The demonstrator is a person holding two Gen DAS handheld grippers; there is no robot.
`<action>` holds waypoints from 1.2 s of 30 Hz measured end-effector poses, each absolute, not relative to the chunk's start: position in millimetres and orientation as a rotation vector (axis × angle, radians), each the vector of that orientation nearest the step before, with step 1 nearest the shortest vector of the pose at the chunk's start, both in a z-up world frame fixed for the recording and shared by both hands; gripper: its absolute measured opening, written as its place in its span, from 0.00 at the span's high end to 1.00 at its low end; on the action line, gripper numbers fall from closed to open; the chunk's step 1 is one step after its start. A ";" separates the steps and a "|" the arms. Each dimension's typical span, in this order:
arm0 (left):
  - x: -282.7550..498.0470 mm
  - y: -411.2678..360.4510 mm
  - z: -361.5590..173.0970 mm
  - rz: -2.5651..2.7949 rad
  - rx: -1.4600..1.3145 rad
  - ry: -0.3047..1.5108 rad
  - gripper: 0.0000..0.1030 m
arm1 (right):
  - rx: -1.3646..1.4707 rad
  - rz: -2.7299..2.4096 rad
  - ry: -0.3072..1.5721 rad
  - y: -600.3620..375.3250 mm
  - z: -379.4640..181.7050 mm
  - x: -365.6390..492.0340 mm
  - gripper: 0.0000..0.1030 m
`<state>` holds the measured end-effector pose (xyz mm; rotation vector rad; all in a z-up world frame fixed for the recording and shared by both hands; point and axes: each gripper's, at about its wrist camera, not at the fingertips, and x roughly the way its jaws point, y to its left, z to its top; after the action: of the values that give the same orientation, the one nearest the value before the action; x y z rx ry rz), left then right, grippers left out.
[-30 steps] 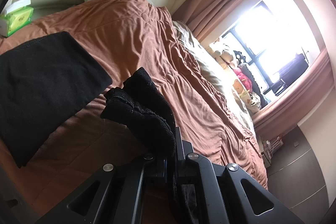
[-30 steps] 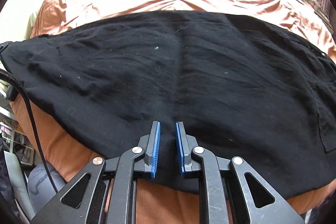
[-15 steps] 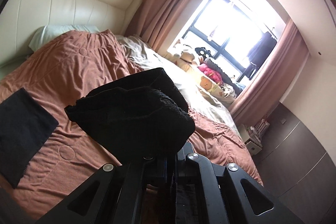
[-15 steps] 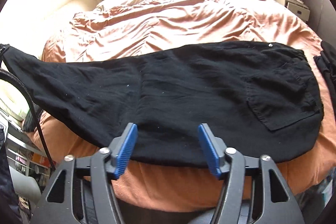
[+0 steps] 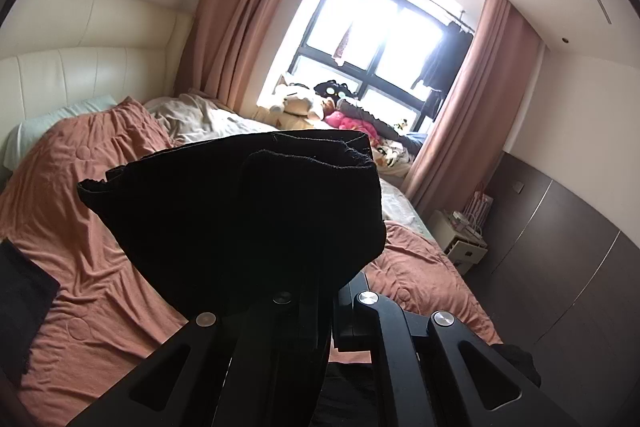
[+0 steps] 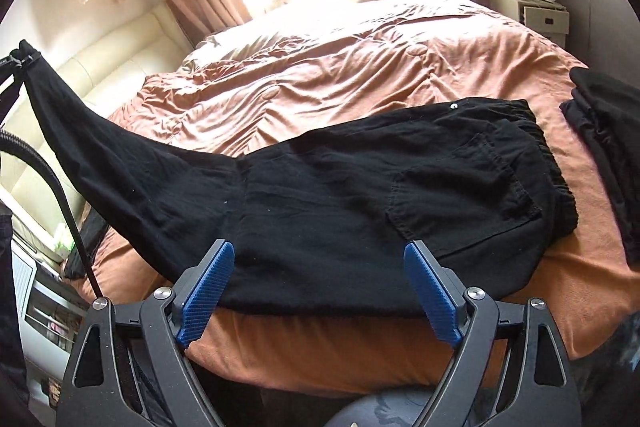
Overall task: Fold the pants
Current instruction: 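Lift the pants leg with the left tool and carry it over the other leg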
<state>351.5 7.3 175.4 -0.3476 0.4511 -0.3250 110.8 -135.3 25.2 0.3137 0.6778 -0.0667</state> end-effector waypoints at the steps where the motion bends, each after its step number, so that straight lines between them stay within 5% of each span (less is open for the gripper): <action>1: 353.1 -3.1 177.1 -0.334 -0.337 0.453 0.96 | 0.321 -0.066 0.675 -141.6 25.8 105.0 0.16; 24: 380.2 -185.7 155.4 -0.480 -0.205 0.552 0.96 | 0.509 -0.154 0.565 -278.3 27.1 13.4 0.16; 36: 387.3 -307.1 93.4 -0.655 -0.142 0.727 0.96 | 0.592 -0.206 0.568 -325.7 2.3 -9.0 0.16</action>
<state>387.3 -307.1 93.4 -0.1424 0.7272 -0.6548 -9.0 -325.7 2.3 0.5922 0.5676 -0.2060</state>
